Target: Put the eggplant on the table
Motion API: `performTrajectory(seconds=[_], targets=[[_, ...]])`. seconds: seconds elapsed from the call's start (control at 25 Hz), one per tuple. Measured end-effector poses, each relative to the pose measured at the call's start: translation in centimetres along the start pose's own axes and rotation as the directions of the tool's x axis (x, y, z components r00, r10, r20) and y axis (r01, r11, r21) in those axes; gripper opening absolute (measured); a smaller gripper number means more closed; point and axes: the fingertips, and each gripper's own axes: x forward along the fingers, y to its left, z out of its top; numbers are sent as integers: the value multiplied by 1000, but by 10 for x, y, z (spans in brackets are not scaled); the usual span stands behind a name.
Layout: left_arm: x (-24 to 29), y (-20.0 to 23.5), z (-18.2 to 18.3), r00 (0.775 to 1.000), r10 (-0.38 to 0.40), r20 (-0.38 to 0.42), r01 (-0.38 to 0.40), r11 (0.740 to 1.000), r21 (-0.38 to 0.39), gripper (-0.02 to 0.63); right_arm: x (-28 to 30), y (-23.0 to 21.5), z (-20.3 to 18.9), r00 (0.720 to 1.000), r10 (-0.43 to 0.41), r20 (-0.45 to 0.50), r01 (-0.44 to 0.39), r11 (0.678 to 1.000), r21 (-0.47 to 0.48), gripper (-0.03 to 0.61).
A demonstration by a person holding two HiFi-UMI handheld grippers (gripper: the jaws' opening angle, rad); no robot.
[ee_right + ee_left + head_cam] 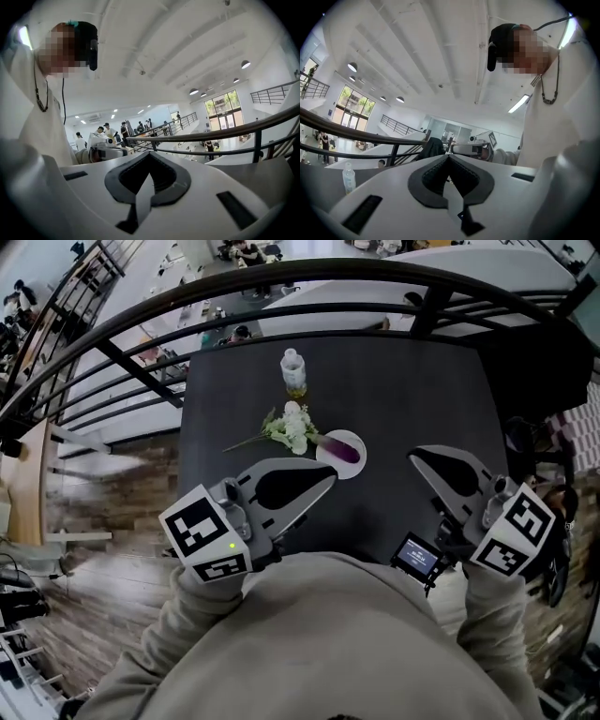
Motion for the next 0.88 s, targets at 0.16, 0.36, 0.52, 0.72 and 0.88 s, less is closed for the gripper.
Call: performTrajectory(seconds=[0.16,0.36,0.52,0.72,0.88], targets=[[4,-3,3,1000,-18,12,18,1000,7,6,-4,14,11,1000,-5,18,5,1000,-24,14],[9,-11,-5,999,-40,4,40,999,7,6,1,16,1,1000,-19,-16,19,999,-37,14],[8,-8,-10,999,-35,-1,35,999,-1,6,4,14,-7,999,-26,-31,25,999,-24,14],[6,-5,-13,1000,-26,-2,26,1000,-8,6,7,13,-9,999,-24,-36,23,999,-26,14],[4,-3,-13,1000,-24,-2,24,1000,-8,6,9,12,-11,999,-23,-39,22,999,-25,14]])
